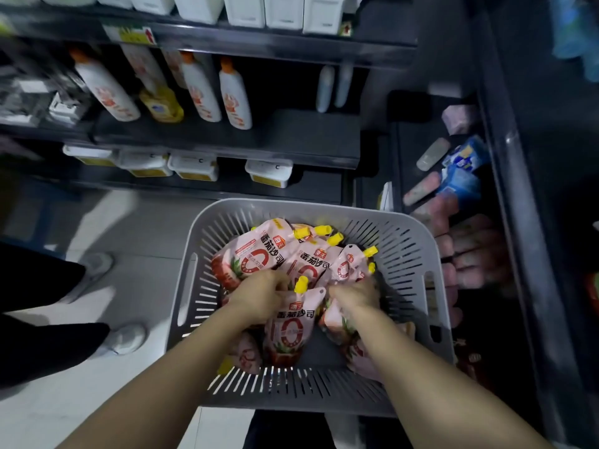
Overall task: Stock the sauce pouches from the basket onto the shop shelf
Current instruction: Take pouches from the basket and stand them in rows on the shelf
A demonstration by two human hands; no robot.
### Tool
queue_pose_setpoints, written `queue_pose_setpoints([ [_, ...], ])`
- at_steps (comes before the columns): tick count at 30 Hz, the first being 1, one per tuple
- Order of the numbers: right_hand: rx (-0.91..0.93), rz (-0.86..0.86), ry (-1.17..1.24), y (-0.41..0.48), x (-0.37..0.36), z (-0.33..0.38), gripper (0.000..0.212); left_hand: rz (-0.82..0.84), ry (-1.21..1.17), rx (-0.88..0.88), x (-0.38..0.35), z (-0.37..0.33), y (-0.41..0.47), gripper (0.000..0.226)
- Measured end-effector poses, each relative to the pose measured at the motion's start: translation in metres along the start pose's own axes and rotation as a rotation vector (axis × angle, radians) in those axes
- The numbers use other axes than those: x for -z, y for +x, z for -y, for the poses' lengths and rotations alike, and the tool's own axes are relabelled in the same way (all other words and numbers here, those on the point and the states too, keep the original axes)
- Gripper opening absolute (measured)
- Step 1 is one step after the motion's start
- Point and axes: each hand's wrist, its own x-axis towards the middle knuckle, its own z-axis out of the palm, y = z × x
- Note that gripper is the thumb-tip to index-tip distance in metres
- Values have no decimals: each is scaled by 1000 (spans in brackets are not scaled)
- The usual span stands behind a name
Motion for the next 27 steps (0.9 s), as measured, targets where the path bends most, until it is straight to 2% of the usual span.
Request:
queue_pose_setpoints([
  [3, 26, -7, 173, -5, 8, -7, 42, 12, -192, 22, 3, 2, -3, 28],
  [8, 20, -9, 371, -16, 31, -27, 13, -59, -383, 33, 9, -4, -17, 26],
  [10, 53, -34, 423, -24, 37, -29, 16, -79, -471, 19, 14, -11, -22, 25],
  [13, 128, -40, 483, -40, 41, -27, 32, -100, -641, 23, 20, -21, -29, 15],
  [15, 180, -75, 536, -55, 48, -29, 22, -127, -725, 38, 25, -27, -36, 16],
  [16, 210, -103, 566, -61, 52, -31, 13, -140, -743, 38, 27, -28, -38, 21],
  [19, 304, -160, 665, -83, 68, -36, 26, -145, -774, 5, 36, -40, -52, 27],
  [23, 431, -206, 735, -113, 88, -46, 19, -205, -846, -58, 42, -66, -82, 23],
  [27, 546, -236, 795, -149, 113, -64, 33, -227, -866, -155, 46, -88, -119, 8],
])
